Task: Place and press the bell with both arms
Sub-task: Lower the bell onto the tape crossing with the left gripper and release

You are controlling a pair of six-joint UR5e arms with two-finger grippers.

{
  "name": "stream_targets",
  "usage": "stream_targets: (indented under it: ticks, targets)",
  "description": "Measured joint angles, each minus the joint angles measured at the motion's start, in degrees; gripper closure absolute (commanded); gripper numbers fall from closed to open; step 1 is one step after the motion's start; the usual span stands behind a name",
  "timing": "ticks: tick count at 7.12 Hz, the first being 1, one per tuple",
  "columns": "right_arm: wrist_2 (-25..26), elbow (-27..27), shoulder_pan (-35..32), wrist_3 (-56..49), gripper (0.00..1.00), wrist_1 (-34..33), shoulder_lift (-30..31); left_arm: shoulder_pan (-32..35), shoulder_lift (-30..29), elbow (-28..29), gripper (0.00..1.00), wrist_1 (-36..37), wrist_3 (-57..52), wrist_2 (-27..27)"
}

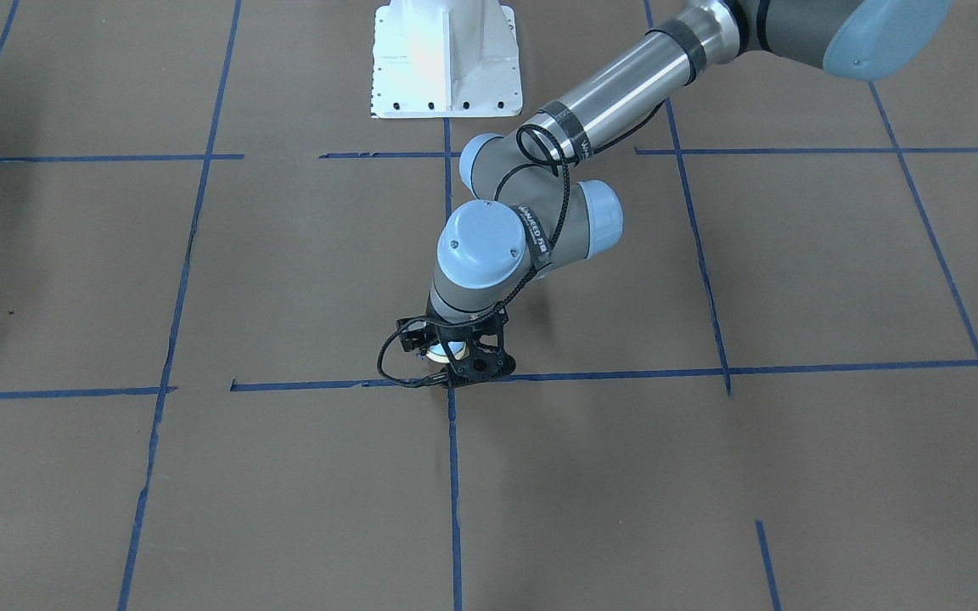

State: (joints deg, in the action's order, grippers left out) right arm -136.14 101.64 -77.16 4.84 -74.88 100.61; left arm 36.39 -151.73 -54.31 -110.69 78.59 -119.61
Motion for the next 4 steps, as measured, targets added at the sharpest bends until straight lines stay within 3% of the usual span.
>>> stream_targets:
  ticks: [2,4]
  targets:
    - [0.00,-0.02,0.06,0.00,0.00,0.00,-0.21,-0.23,-0.23,-0.91,0.80,3.57,0.13,0.91]
    - [0.00,-0.01,0.13,0.00,0.00,0.00,-0.24,-0.29,-0.15,-2.03,0.29,5.93,0.15,1.03]
